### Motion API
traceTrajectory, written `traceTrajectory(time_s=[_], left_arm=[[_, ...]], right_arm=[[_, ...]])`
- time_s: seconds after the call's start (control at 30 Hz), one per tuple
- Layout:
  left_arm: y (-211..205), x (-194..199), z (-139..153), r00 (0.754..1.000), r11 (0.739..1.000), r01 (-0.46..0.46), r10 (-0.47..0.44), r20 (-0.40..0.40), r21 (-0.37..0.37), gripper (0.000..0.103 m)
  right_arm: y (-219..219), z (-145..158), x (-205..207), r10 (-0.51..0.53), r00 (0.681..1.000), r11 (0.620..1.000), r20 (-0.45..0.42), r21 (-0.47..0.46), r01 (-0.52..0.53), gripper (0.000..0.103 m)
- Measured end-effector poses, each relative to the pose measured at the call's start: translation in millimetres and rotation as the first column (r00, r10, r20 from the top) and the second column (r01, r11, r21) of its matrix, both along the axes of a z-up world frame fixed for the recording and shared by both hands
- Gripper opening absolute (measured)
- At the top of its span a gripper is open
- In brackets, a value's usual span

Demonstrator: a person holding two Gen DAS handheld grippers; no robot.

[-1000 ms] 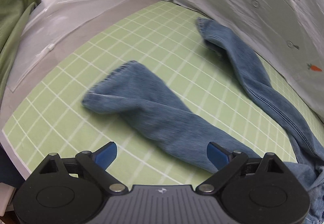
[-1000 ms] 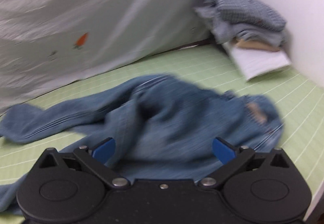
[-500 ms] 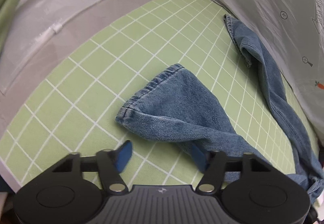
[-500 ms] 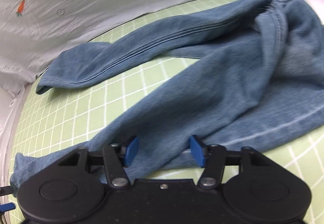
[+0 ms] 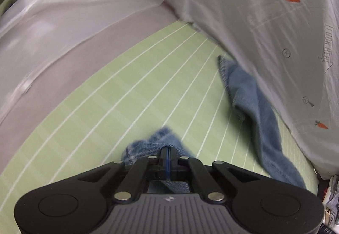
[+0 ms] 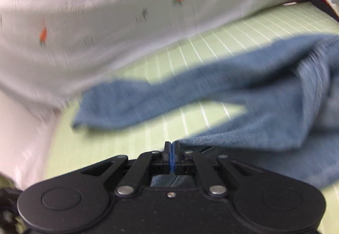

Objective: Fold clothes
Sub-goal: 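Grasp a jacket sleeve cuff with the left tool and pull it outward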

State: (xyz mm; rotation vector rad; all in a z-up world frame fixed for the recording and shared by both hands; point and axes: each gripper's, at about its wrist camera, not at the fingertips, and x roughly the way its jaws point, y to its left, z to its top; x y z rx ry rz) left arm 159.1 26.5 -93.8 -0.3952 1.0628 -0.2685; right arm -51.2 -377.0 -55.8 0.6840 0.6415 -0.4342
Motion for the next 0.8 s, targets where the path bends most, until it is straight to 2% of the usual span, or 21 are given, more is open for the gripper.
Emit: traceTrajectory(time_s=[0.07, 0.13, 0.17, 0.2, 0.23, 0.27, 0.3, 0.37, 0.47, 0.6, 0.7, 0.8], left_arm=[[-22, 28, 18, 0.997, 1.000, 0.014, -0.014, 0.074, 0.000, 0.000], [-38, 48, 39, 0.987, 1.000, -0.012, 0.012, 0.159, -0.001, 0.001], [-41, 54, 45, 0.984, 1.000, -0.018, 0.019, 0.180, -0.006, 0.005], [-44, 60, 51, 0.980, 1.000, -0.024, 0.026, 0.198, -0.011, 0.010], [-46, 61, 53, 0.980, 1.000, -0.019, 0.019, 0.200, -0.006, 0.025], [-47, 59, 52, 0.982, 1.000, -0.011, 0.010, 0.190, 0.004, 0.032], [-47, 53, 45, 0.987, 1.000, 0.002, -0.004, 0.161, 0.011, 0.042], [-48, 42, 31, 0.995, 0.999, 0.032, -0.034, 0.098, 0.023, 0.052], [-49, 16, 0, 0.997, 0.997, 0.072, -0.071, -0.014, 0.041, 0.061], [-58, -4, -32, 0.986, 0.995, 0.091, -0.083, -0.144, 0.050, 0.063], [-70, -11, -39, 0.977, 0.991, 0.133, -0.126, -0.170, 0.026, 0.063], [-84, -16, -39, 0.967, 0.979, 0.202, -0.196, -0.161, 0.016, 0.062]], right_arm=[[-17, 12, 24, -0.033, 0.996, 0.999, 0.078, -0.019, 0.035, 0.001], [-34, 19, 44, -0.117, 0.983, 0.991, 0.144, -0.053, 0.126, 0.001], [-41, 19, 51, -0.172, 0.972, 0.980, 0.160, -0.071, 0.185, 0.002], [-44, 19, 57, -0.184, 0.975, 0.977, 0.128, -0.089, 0.196, 0.007], [-47, 18, 63, -0.197, 0.976, 0.972, 0.095, -0.108, 0.206, 0.019], [-50, 18, 68, -0.208, 0.976, 0.969, 0.064, -0.126, 0.215, 0.026], [-48, 15, 66, -0.193, 0.980, 0.973, 0.056, -0.117, 0.199, 0.039], [-39, 6, 58, -0.160, 0.987, 0.981, 0.027, -0.104, 0.162, 0.048], [-24, -11, 46, -0.113, 0.992, 0.989, -0.062, -0.098, 0.107, 0.055], [-6, -33, 34, -0.094, 0.983, 0.991, -0.156, -0.109, 0.077, 0.063], [1, -44, 24, -0.089, 0.977, 0.993, -0.193, -0.094, 0.072, 0.066], [3, -49, 14, -0.103, 0.973, 0.992, -0.207, -0.086, 0.087, 0.067]])
